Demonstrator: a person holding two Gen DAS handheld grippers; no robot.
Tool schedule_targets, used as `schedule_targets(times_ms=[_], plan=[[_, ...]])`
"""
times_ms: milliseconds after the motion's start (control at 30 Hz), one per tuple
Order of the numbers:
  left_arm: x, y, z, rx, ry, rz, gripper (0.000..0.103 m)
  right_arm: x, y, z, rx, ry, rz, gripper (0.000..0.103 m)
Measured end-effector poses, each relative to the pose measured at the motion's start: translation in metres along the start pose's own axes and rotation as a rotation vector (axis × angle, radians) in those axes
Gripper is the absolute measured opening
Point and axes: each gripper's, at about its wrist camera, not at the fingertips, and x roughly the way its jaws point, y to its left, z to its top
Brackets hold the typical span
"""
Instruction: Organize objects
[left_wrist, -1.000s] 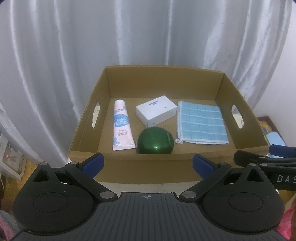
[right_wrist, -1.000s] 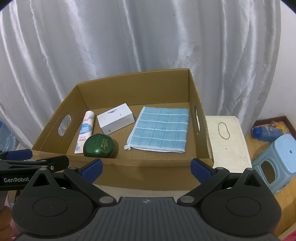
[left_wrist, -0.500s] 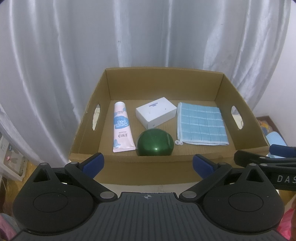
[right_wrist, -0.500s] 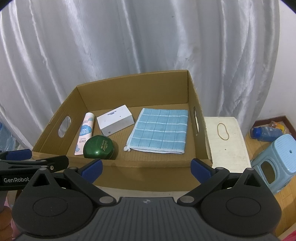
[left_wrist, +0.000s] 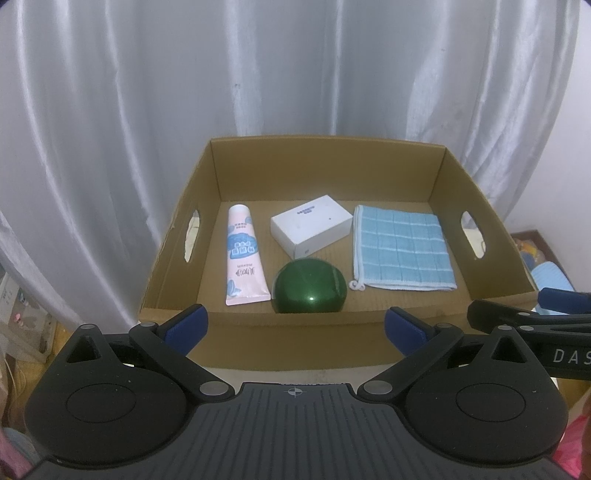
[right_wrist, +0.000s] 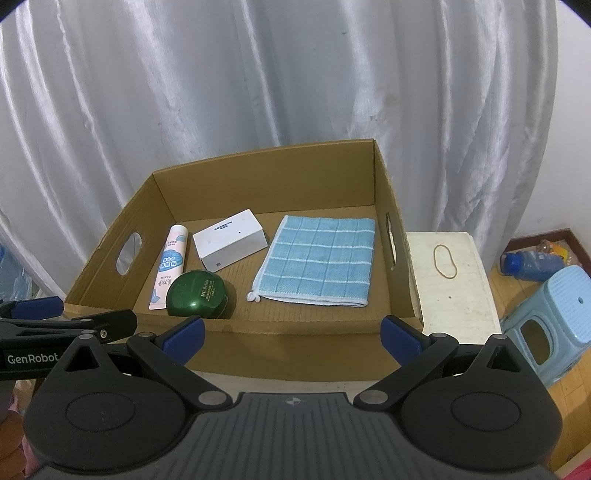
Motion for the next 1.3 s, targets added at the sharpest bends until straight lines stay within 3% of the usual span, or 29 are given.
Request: schedule_targets(times_ms=[1300], plan=[[-0.0023,-0.0011,0.0004,-0.001,-0.004,0.011,0.102,-0.0042,0.0002,-0.0023,0.011,-0.008,-0.003,0.103]])
